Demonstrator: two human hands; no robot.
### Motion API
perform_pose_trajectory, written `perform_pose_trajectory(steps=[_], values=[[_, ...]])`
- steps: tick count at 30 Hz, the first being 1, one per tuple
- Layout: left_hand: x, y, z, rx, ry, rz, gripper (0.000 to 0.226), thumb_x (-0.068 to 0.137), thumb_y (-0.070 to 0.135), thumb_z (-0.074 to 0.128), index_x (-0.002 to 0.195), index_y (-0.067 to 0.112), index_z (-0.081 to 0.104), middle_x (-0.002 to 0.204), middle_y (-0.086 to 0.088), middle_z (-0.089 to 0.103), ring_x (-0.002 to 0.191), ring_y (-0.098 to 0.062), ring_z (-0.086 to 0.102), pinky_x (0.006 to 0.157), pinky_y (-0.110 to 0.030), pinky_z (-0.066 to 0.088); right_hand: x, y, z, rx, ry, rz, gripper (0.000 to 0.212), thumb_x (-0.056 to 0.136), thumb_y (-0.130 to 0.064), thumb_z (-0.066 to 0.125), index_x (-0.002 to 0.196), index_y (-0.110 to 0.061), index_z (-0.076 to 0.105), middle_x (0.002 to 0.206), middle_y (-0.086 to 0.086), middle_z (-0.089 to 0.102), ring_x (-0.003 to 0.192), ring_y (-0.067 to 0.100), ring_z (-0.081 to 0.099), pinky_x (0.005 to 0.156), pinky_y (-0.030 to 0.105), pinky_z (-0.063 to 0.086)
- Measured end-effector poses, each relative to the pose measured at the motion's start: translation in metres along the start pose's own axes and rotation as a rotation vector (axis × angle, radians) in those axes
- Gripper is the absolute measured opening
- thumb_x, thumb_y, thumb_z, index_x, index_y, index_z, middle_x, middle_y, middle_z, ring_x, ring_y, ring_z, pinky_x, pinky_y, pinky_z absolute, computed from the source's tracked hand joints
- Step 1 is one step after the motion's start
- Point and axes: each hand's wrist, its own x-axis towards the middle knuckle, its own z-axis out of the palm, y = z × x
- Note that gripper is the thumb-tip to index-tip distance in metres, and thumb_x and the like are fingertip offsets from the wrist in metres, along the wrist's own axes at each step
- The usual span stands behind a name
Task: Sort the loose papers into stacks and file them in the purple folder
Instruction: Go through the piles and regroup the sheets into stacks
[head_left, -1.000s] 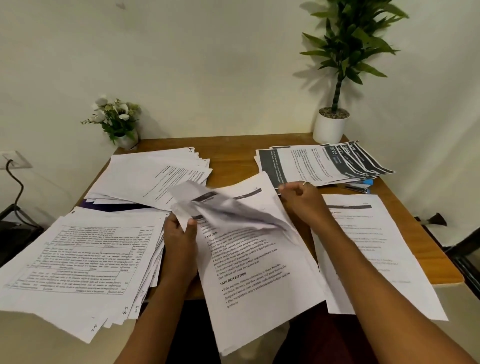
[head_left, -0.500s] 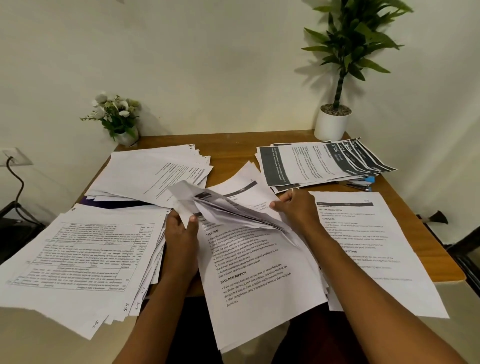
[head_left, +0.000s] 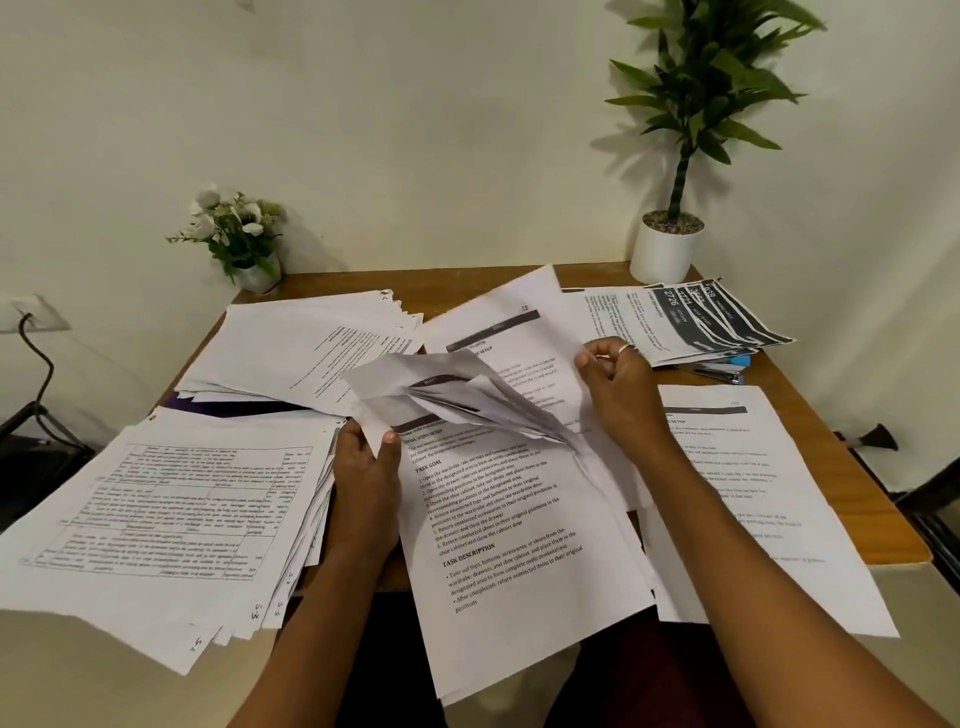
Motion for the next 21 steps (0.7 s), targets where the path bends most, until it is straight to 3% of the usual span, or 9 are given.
perform_pose_trajectory(steps=[3, 5, 8, 11, 14, 17, 19, 21], values=[[-0.002, 0.004, 0.002, -0.036, 0.003, -0.014, 0.020, 0.103, 0.012, 0.055, 0.122, 0.010, 0.055, 0.105, 0.002, 0.067, 0.086, -0.001, 0.070, 0.061, -0.009, 0.051, -0.003, -0.013, -0.008, 0.158, -0.174, -0.005, 0.009, 0.102, -0.017, 0.059, 0.095, -0.022, 0.061, 0.066, -0.018, 0.068, 0.060, -0.008, 0.058, 0.060, 0.011, 0.045], [-0.004, 0.006, 0.005, -0.073, 0.006, -0.032, 0.018, 0.103, 0.012, 0.055, 0.120, 0.010, 0.057, 0.102, 0.003, 0.068, 0.082, 0.002, 0.070, 0.060, -0.010, 0.052, -0.005, -0.014, -0.008, 0.142, -0.253, -0.023, 0.007, 0.102, -0.021, 0.060, 0.095, -0.022, 0.062, 0.070, -0.015, 0.069, 0.064, -0.004, 0.059, 0.065, 0.014, 0.046], [-0.003, 0.007, 0.006, -0.167, 0.013, -0.113, 0.014, 0.103, 0.015, 0.055, 0.116, 0.014, 0.061, 0.097, 0.001, 0.073, 0.090, -0.015, 0.073, 0.066, -0.022, 0.056, -0.005, -0.012, -0.005, 0.138, -0.290, -0.024, 0.009, 0.101, -0.020, 0.061, 0.093, -0.022, 0.063, 0.070, -0.016, 0.068, 0.065, -0.002, 0.057, 0.067, 0.017, 0.045], [-0.005, 0.008, 0.007, -0.197, -0.028, -0.142, 0.020, 0.105, 0.014, 0.051, 0.121, 0.016, 0.062, 0.103, -0.001, 0.076, 0.095, -0.017, 0.073, 0.073, -0.028, 0.057, -0.006, -0.014, -0.004, 0.146, -0.338, 0.013, 0.012, 0.103, -0.019, 0.058, 0.094, -0.023, 0.064, 0.070, -0.014, 0.070, 0.063, 0.002, 0.059, 0.061, 0.019, 0.046], [-0.005, 0.007, 0.004, -0.153, -0.055, -0.115, 0.019, 0.105, 0.012, 0.052, 0.121, 0.015, 0.060, 0.104, -0.001, 0.075, 0.095, -0.017, 0.074, 0.073, -0.028, 0.058, -0.007, -0.011, -0.003, 0.141, -0.465, 0.094, 0.011, 0.100, -0.024, 0.063, 0.109, -0.022, 0.070, 0.101, -0.001, 0.077, 0.095, 0.024, 0.073, 0.086, 0.041, 0.060], [-0.005, 0.006, 0.002, -0.119, -0.046, -0.096, 0.017, 0.103, 0.012, 0.056, 0.119, 0.015, 0.056, 0.101, -0.002, 0.073, 0.087, -0.015, 0.074, 0.064, -0.023, 0.057, -0.008, -0.006, -0.005, 0.260, -0.562, 0.197, 0.043, 0.091, -0.049, 0.068, 0.115, -0.013, 0.071, 0.116, 0.016, 0.072, 0.112, 0.039, 0.067, 0.101, 0.053, 0.052], [-0.006, 0.006, 0.003, -0.087, -0.033, -0.073, 0.021, 0.102, 0.013, 0.057, 0.123, 0.012, 0.052, 0.103, -0.004, 0.070, 0.087, -0.015, 0.072, 0.062, -0.020, 0.056, -0.007, -0.006, -0.002, 0.306, -0.448, 0.288, 0.063, 0.086, -0.072, 0.059, 0.096, -0.012, 0.073, 0.105, 0.018, 0.072, 0.102, 0.037, 0.066, 0.094, 0.043, 0.053], [-0.007, 0.006, 0.003, -0.070, -0.018, -0.053, 0.024, 0.102, 0.013, 0.056, 0.125, 0.012, 0.049, 0.105, -0.003, 0.067, 0.089, -0.014, 0.070, 0.061, -0.017, 0.054, -0.005, -0.001, 0.005, 0.071, -0.231, 0.244, 0.058, 0.094, -0.070, 0.049, 0.090, -0.018, 0.075, 0.099, 0.004, 0.075, 0.093, 0.024, 0.068, 0.081, 0.032, 0.051]])
